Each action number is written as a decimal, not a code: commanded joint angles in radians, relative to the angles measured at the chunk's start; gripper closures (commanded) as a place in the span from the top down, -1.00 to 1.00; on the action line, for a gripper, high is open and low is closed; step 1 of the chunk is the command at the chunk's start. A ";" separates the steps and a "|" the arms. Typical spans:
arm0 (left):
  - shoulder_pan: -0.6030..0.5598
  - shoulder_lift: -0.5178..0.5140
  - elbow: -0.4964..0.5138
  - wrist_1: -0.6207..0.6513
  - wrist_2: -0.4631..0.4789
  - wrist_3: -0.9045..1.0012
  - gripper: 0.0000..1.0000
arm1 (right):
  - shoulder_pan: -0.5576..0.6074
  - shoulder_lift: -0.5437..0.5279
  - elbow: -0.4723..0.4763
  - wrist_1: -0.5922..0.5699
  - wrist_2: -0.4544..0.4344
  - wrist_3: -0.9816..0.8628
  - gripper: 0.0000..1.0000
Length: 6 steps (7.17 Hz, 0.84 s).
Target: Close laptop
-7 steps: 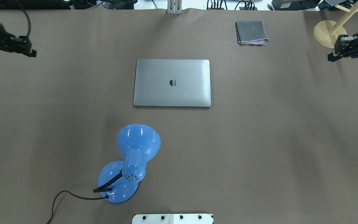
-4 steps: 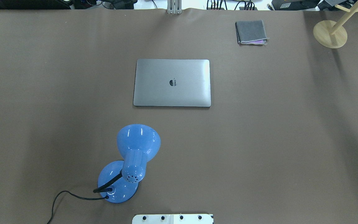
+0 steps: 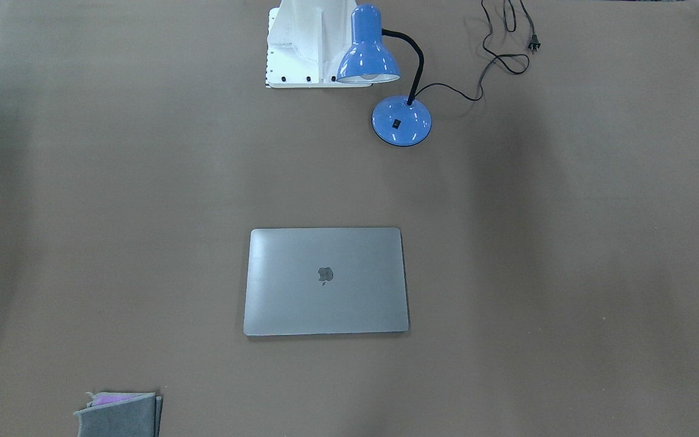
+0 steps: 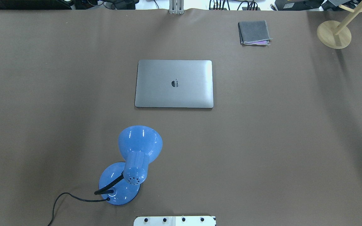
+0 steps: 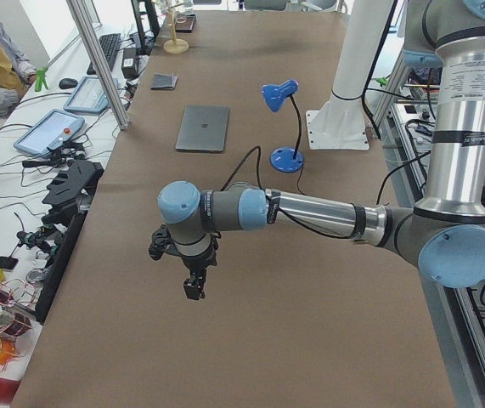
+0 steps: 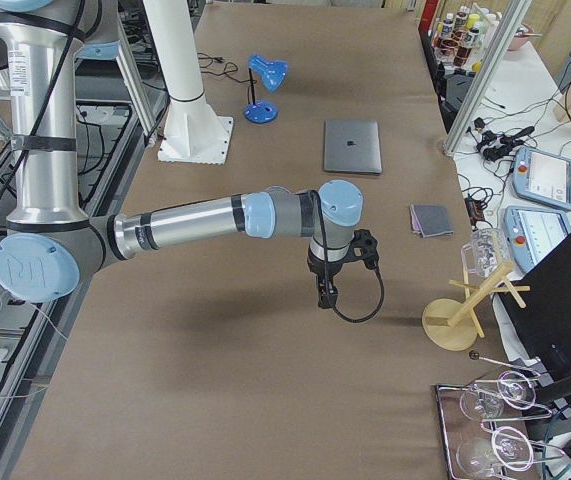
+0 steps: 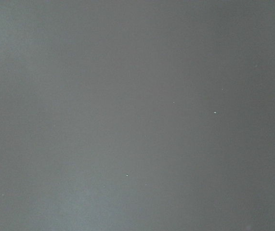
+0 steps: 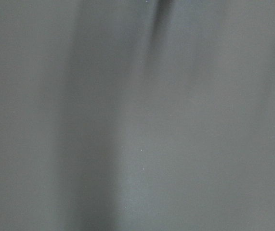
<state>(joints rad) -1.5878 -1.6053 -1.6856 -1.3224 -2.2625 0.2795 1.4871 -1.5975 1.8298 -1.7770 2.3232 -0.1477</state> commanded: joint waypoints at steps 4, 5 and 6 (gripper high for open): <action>-0.017 -0.004 -0.049 0.000 0.000 -0.045 0.97 | 0.007 -0.015 0.002 -0.004 0.001 -0.006 1.00; -0.018 -0.007 -0.054 0.000 0.000 -0.045 0.97 | 0.007 -0.019 -0.001 -0.005 -0.004 -0.006 1.00; -0.020 -0.004 -0.061 0.000 0.000 -0.045 0.97 | 0.007 -0.018 -0.010 -0.004 -0.005 -0.007 1.00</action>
<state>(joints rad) -1.6060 -1.6108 -1.7367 -1.3223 -2.2628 0.2348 1.4940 -1.6144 1.8275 -1.7817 2.3217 -0.1537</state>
